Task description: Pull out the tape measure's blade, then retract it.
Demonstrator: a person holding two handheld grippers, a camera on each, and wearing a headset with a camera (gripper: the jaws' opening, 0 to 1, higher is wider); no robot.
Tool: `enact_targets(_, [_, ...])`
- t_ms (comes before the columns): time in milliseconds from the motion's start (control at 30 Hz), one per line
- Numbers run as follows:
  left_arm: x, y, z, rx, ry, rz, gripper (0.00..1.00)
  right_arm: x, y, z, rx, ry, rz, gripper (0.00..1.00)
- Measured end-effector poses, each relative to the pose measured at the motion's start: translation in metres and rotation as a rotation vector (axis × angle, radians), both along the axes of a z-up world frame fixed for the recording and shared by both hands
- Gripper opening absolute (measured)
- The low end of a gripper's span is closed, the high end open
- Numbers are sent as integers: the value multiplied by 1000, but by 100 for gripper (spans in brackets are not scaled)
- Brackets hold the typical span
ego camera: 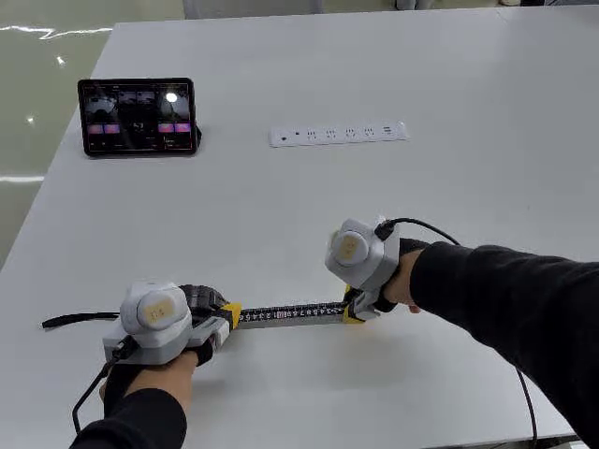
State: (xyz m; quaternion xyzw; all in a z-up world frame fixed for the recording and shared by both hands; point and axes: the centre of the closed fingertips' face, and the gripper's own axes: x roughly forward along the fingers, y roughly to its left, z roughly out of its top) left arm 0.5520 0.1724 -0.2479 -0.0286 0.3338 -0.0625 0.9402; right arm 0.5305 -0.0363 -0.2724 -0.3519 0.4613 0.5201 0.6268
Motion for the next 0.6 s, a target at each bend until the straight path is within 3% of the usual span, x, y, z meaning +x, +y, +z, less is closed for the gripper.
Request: enact_targets(600, [0, 0, -1, -2, 4, 0, 66, -2, 6, 0, 7, -9, 5, 9])
